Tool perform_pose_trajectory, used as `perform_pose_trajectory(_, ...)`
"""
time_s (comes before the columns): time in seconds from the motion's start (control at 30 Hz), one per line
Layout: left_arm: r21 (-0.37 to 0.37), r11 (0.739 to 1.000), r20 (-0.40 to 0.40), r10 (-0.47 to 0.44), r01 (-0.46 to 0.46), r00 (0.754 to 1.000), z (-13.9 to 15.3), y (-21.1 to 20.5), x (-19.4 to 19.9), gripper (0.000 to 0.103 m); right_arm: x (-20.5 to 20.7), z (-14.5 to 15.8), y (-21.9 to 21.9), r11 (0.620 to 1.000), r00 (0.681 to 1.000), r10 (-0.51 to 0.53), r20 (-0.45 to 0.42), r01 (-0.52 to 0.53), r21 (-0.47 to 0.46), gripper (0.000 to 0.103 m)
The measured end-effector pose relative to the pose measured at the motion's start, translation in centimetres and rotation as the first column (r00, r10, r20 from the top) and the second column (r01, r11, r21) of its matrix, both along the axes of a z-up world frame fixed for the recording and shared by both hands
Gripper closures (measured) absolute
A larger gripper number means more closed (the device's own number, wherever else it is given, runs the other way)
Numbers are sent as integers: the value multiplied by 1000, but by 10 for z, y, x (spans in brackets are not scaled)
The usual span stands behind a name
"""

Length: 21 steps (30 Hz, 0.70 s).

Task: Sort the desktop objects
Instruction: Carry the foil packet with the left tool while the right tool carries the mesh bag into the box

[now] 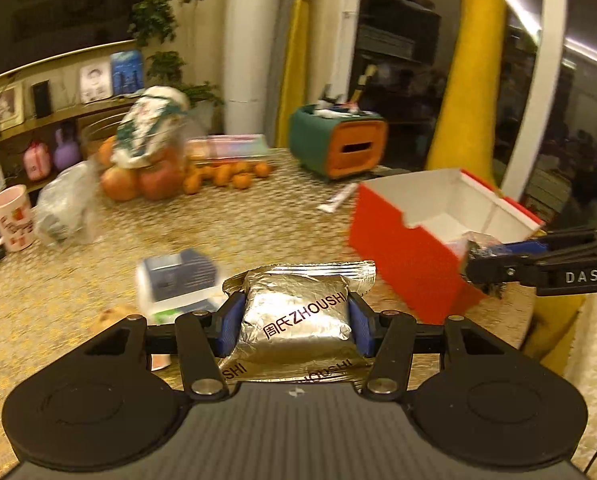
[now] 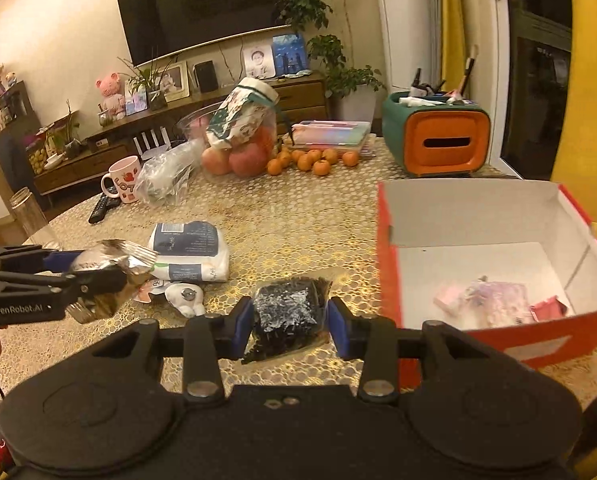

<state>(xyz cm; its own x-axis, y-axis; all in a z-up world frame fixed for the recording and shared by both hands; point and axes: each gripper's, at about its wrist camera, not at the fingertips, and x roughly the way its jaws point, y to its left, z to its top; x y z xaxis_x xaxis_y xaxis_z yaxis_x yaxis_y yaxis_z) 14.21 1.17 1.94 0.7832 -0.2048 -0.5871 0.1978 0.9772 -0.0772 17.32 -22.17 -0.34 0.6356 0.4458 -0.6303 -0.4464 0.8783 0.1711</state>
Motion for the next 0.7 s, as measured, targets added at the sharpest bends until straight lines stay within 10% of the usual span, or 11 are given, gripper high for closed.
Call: perform_pose_trajectory(0.7,27,972,-1,-234,234,972,4,-146,41,49,10,15,-111,994,993,-111,34,112,-17,63)
